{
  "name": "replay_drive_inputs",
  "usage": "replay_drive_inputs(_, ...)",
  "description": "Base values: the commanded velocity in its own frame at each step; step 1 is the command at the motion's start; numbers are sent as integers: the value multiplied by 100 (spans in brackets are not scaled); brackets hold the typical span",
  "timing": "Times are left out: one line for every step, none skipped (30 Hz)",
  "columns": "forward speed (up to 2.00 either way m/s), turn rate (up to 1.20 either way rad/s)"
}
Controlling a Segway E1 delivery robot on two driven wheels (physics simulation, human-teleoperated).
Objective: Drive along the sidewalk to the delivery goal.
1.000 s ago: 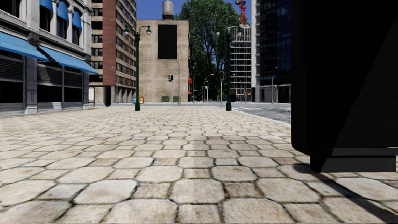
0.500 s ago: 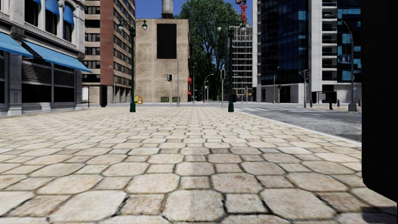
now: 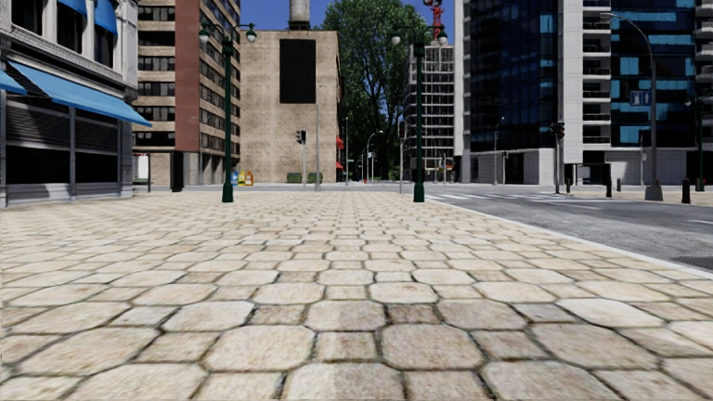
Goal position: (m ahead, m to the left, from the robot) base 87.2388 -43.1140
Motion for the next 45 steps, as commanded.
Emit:
replay_drive_inputs(200, 0)
replay_drive_inputs(200, 0)
replay_drive_inputs(200, 0)
replay_drive_inputs(200, 0)
replay_drive_inputs(200, 0)
replay_drive_inputs(200, 0)
replay_drive_inputs(200, 0)
replay_drive_inputs(200, 0)
replay_drive_inputs(200, 0)
replay_drive_inputs(200, 0)
replay_drive_inputs(200, 0)
replay_drive_inputs(200, 0)
replay_drive_inputs(200, 0)
replay_drive_inputs(200, 0)
replay_drive_inputs(200, 0)
replay_drive_inputs(200, 0)
replay_drive_inputs(200, 0)
replay_drive_inputs(200, 0)
replay_drive_inputs(200, 0)
replay_drive_inputs(200, 0)
replay_drive_inputs(200, 0)
replay_drive_inputs(200, 0)
replay_drive_inputs(200, 0)
replay_drive_inputs(200, 0)
replay_drive_inputs(200, 0)
replay_drive_inputs(200, 0)
replay_drive_inputs(200, 0)
replay_drive_inputs(200, 0)
replay_drive_inputs(200, 0)
replay_drive_inputs(200, 0)
replay_drive_inputs(200, 0)
replay_drive_inputs(200, 0)
replay_drive_inputs(200, 0)
replay_drive_inputs(200, 0)
replay_drive_inputs(200, 0)
replay_drive_inputs(200, 0)
replay_drive_inputs(200, 0)
replay_drive_inputs(200, 0)
replay_drive_inputs(200, 0)
replay_drive_inputs(200, 0)
replay_drive_inputs(200, 0)
replay_drive_inputs(200, 0)
replay_drive_inputs(200, 0)
replay_drive_inputs(200, 0)
replay_drive_inputs(200, 0)
